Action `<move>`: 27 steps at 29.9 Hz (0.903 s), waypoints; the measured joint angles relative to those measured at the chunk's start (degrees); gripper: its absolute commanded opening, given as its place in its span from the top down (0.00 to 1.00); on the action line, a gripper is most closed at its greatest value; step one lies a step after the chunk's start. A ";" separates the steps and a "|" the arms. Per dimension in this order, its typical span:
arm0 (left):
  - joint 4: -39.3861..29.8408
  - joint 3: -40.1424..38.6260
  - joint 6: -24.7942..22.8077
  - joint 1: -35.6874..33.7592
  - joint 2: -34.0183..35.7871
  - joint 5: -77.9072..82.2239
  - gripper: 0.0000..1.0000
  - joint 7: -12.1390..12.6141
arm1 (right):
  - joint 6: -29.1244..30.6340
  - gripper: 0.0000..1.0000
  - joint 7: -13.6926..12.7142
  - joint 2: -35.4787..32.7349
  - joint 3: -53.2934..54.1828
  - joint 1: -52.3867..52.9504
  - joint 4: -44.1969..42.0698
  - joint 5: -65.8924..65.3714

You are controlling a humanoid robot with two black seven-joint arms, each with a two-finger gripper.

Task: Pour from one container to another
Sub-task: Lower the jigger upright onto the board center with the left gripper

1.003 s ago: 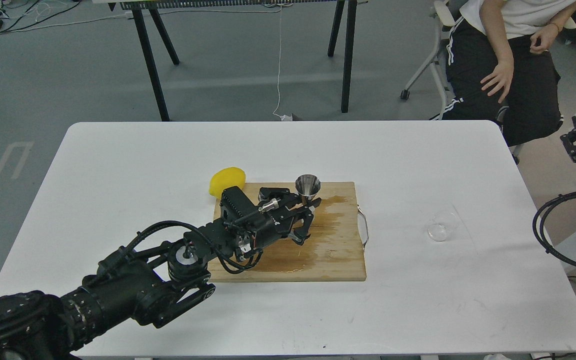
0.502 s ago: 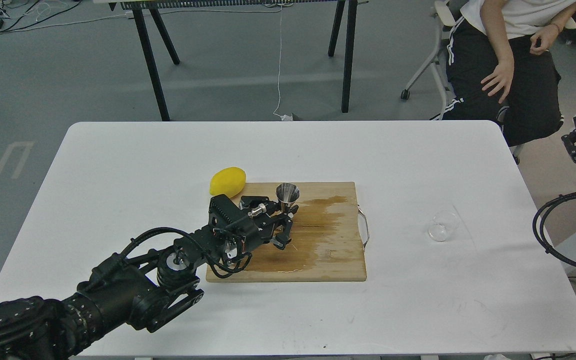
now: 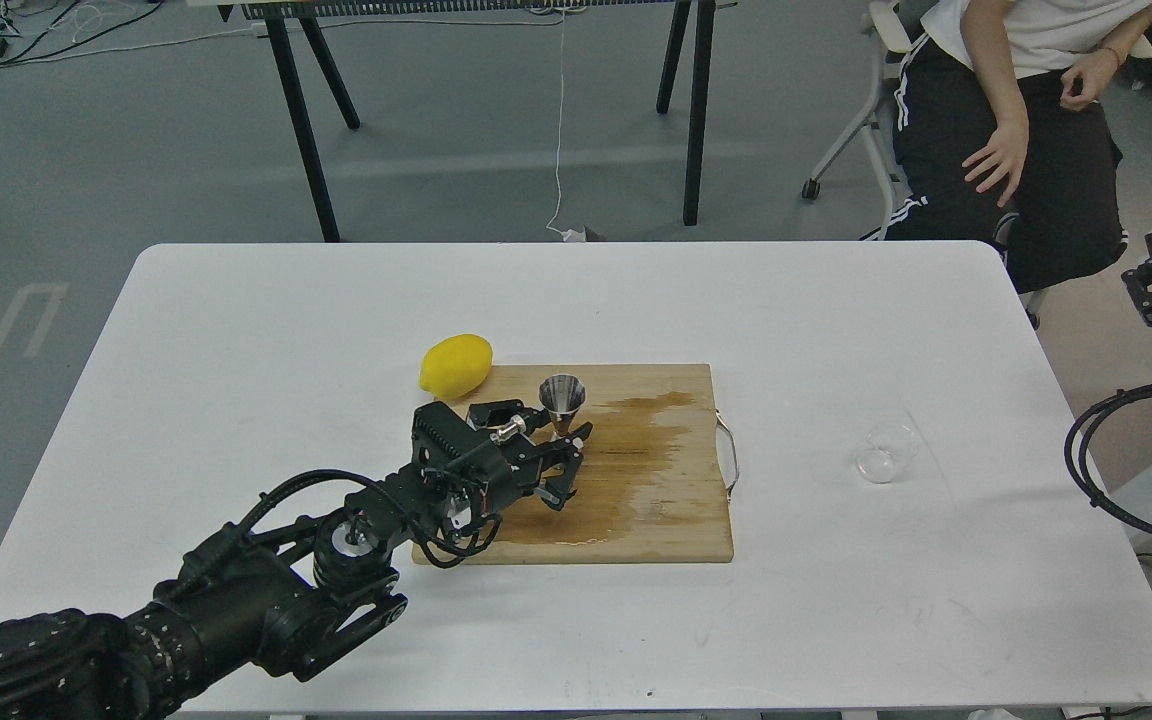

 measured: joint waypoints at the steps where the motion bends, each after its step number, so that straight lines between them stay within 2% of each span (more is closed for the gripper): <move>1: -0.05 -0.02 0.05 -0.05 0.00 0.00 0.47 0.00 | 0.00 0.01 0.00 0.00 0.00 0.00 0.02 0.00; 10: -0.41 -0.09 0.67 -0.17 0.00 0.01 0.30 -0.05 | 0.00 0.01 0.00 0.00 0.03 0.00 0.06 0.00; 19: -0.53 -0.34 2.76 0.38 0.00 0.01 0.21 0.03 | 0.00 0.01 0.00 0.00 0.04 0.00 0.06 0.00; 22: -1.28 -0.75 3.30 0.39 0.01 0.01 0.10 0.03 | 0.00 0.01 0.00 -0.01 0.11 0.00 0.06 0.00; 27: -2.86 -0.95 4.69 0.38 -0.01 0.01 0.01 -0.14 | 0.00 0.01 0.04 -0.03 0.31 0.00 0.04 0.00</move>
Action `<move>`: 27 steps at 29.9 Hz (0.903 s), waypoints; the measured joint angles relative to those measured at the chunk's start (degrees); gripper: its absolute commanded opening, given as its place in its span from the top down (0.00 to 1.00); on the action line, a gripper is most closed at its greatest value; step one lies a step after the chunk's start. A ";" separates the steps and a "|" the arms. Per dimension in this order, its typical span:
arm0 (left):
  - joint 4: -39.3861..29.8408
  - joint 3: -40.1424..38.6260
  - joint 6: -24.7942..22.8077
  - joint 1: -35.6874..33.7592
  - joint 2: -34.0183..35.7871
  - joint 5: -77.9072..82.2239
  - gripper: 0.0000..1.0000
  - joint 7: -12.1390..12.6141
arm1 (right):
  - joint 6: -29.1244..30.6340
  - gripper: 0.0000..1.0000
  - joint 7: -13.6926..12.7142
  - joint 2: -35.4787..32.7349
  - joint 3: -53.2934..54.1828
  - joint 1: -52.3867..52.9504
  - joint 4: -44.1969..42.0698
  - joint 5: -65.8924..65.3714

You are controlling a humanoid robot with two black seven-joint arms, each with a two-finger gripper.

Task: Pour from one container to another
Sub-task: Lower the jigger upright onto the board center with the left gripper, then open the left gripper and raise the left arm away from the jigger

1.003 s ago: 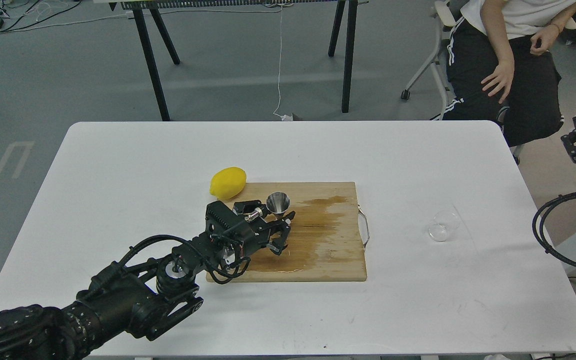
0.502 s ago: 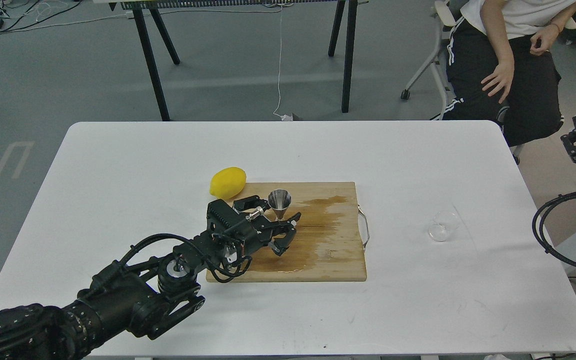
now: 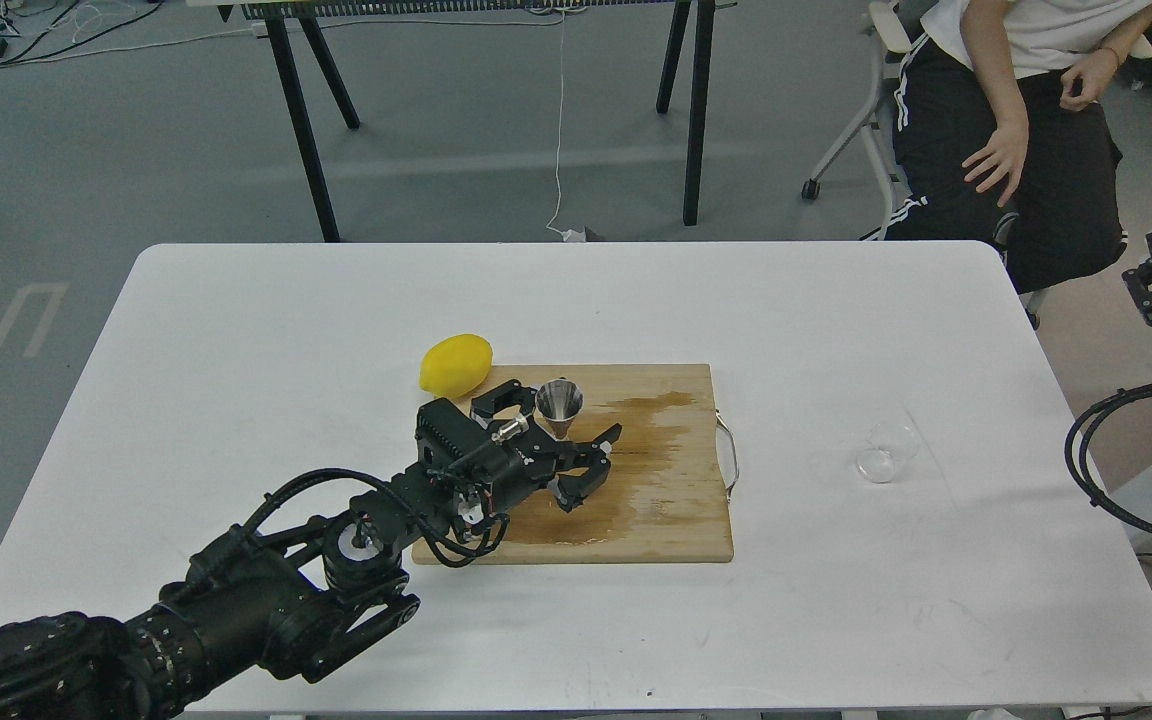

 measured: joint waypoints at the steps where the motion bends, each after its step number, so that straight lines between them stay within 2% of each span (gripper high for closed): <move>1: -0.09 -0.01 0.51 -0.03 0.01 0.00 0.01 -0.16 | 0.00 0.01 0.00 0.00 0.18 0.00 0.01 0.00; 15: -0.98 -1.23 1.55 -0.72 0.02 0.00 0.01 -0.73 | 0.00 0.01 0.01 0.09 0.61 0.09 0.21 0.00; 22: -4.73 -3.45 1.08 -1.37 0.96 0.00 0.01 -0.74 | 0.00 0.01 0.01 0.11 0.61 0.09 0.21 0.00; 27: -8.83 -7.60 0.42 -4.50 4.52 0.00 0.01 -0.73 | 0.00 0.01 0.01 0.01 0.58 0.09 0.21 0.00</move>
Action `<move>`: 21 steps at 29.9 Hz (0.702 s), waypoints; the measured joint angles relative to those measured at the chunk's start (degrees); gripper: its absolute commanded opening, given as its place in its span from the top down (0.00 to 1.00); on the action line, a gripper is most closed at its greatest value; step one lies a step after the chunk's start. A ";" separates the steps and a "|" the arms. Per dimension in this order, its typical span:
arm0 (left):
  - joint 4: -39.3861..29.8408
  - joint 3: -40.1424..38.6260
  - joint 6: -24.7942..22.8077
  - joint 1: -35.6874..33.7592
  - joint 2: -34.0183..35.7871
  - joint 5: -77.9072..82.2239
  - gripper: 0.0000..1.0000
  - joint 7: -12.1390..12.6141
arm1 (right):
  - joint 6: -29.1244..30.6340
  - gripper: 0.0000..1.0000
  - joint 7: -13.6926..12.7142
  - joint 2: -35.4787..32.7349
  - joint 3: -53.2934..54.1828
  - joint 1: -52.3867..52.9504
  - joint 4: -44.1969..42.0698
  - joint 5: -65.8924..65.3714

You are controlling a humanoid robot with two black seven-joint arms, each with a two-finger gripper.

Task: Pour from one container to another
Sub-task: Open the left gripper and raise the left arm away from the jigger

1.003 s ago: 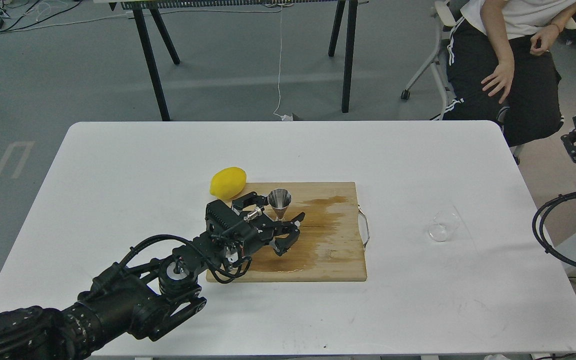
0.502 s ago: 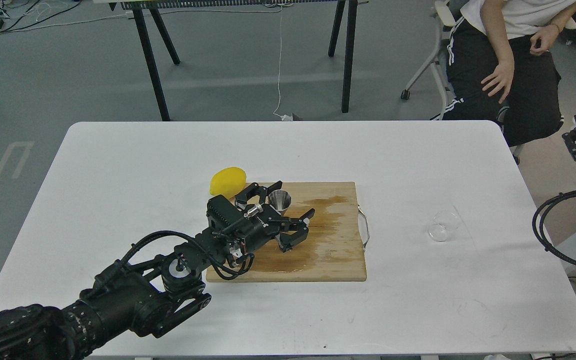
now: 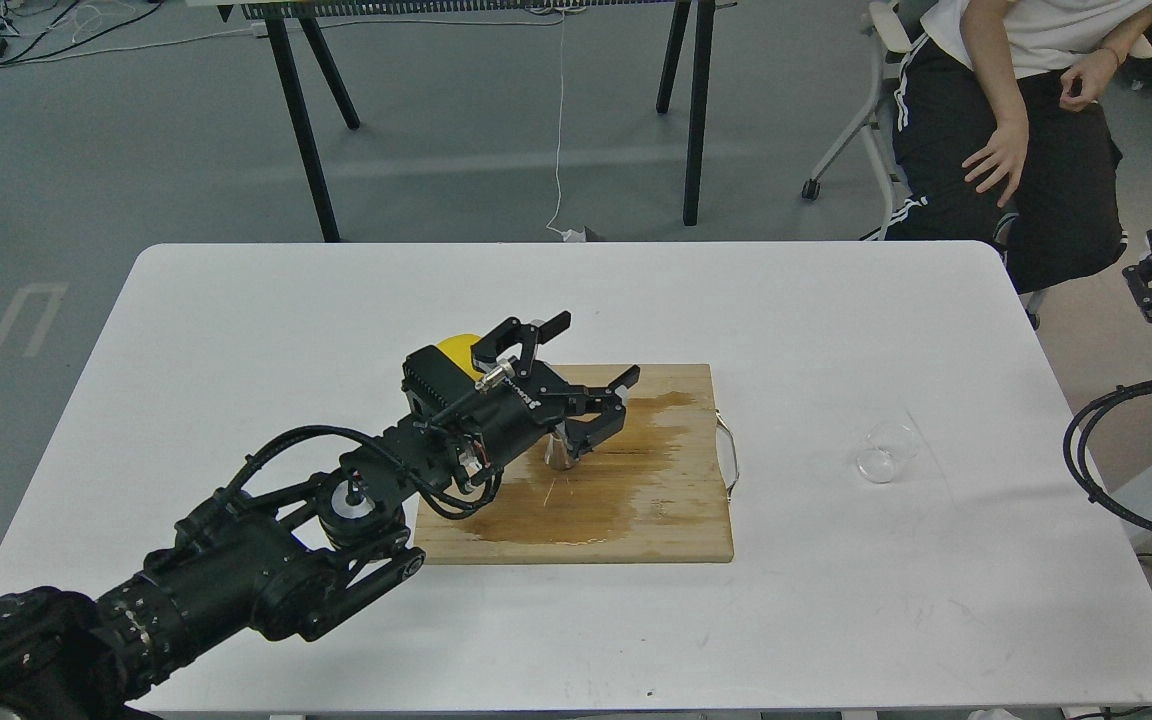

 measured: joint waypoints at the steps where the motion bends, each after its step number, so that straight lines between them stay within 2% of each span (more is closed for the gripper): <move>1: -1.11 -0.90 -0.25 -0.92 1.20 0.00 0.01 -0.01 | 0.00 0.01 0.00 -0.08 -0.03 -0.04 0.00 0.00; 8: -6.97 -6.90 -0.76 -7.80 7.86 0.00 0.01 -0.24 | 0.00 0.01 -0.18 -1.56 -0.07 -0.69 0.00 0.00; 11: -7.75 -9.15 -0.83 -10.48 9.51 -5.13 0.01 -1.07 | 0.00 0.01 -0.45 -2.77 -0.14 -0.81 -0.03 0.00; 15: -7.71 -11.18 -1.41 -14.00 11.21 -24.69 0.01 -3.98 | 0.00 0.01 -0.71 -3.78 -0.18 -0.97 0.01 0.00; 21: -7.27 -15.25 -8.20 -15.33 11.61 -59.90 0.01 -9.73 | 0.00 0.01 -1.23 -3.80 -0.12 -3.38 0.51 2.32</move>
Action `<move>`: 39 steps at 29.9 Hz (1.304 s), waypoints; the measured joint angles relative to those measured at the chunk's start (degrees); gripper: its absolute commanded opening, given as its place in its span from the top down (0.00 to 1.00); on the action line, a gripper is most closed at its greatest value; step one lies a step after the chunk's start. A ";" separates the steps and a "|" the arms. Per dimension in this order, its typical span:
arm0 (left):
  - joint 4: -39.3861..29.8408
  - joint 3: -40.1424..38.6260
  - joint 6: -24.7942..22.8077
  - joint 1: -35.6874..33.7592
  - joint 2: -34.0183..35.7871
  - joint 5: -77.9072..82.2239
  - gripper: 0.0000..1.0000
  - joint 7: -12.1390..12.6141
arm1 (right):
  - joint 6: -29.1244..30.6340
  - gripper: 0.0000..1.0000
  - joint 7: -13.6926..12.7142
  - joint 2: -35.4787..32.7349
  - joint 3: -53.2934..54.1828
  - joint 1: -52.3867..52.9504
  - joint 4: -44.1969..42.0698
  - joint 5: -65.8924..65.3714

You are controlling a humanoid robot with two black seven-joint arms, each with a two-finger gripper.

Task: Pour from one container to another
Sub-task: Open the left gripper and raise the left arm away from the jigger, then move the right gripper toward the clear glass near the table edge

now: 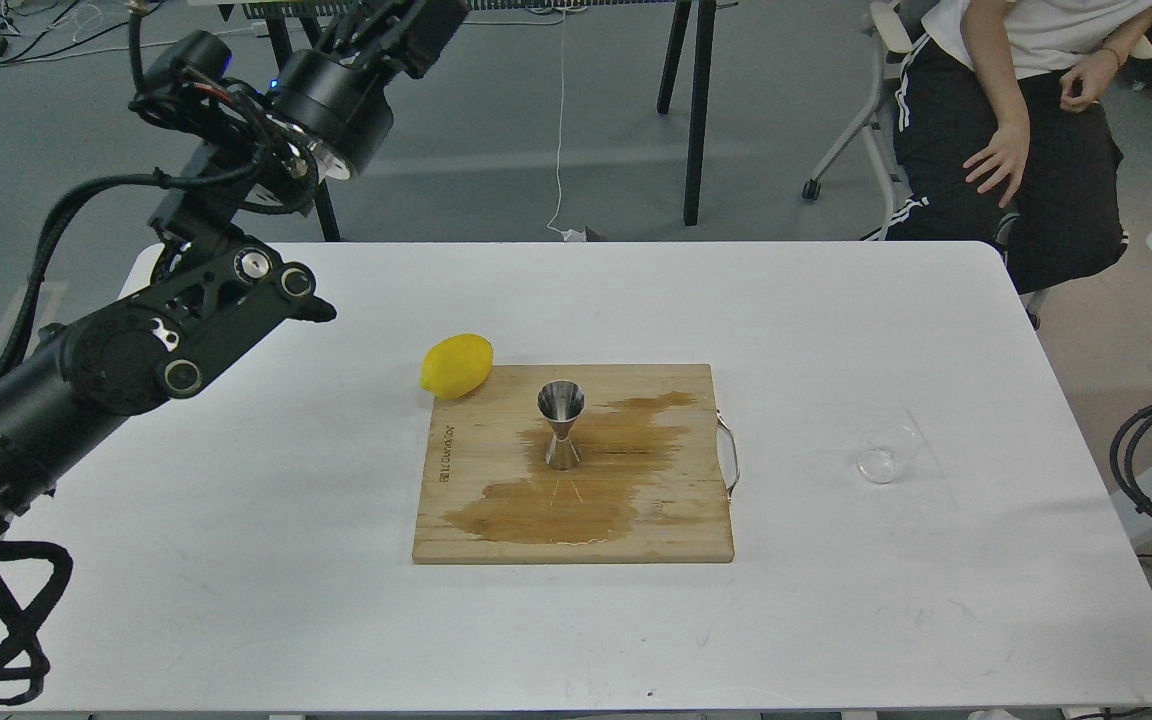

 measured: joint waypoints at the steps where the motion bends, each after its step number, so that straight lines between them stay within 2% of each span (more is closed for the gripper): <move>1: 0.10 -1.19 -1.48 0.00 0.05 -5.36 0.00 -0.90 | 0.00 0.01 -0.37 0.00 0.02 -0.93 0.13 1.07; 6: 1.70 -6.48 -9.78 1.30 0.46 -29.46 0.00 -2.50 | 0.00 0.01 -3.26 -0.01 0.17 -7.16 4.66 5.83; 10: 3.86 -9.83 -17.01 4.03 1.45 -45.98 0.00 -2.72 | 0.00 0.01 -3.80 -1.73 0.25 -13.68 10.97 8.59; 12: 4.44 -11.72 -20.25 5.52 1.56 -51.95 0.00 -2.65 | 0.00 0.01 -3.85 -2.31 0.26 -16.78 16.02 9.96; 17: 9.08 -14.57 -26.50 7.69 1.31 -61.80 0.00 -2.15 | 0.00 0.01 -3.85 -2.54 1.98 -28.95 34.80 14.06; 21: 13.15 -14.99 -27.92 7.77 0.99 -65.00 0.00 -1.87 | 0.00 0.01 -3.84 -2.20 2.85 -37.96 45.00 18.22; 27: 14.25 -15.27 -28.05 7.77 0.95 -69.08 0.00 0.30 | 0.00 0.01 -3.78 -0.90 1.89 -48.65 56.47 23.80; 32: 14.33 -16.57 -27.71 7.78 1.19 -69.57 0.00 0.49 | -0.01 0.01 -3.77 2.54 1.60 -50.35 60.58 24.27; 39: 14.33 -16.81 -27.51 7.83 2.78 -69.59 0.00 0.50 | -11.98 0.01 -3.89 6.08 0.98 -44.69 61.87 23.91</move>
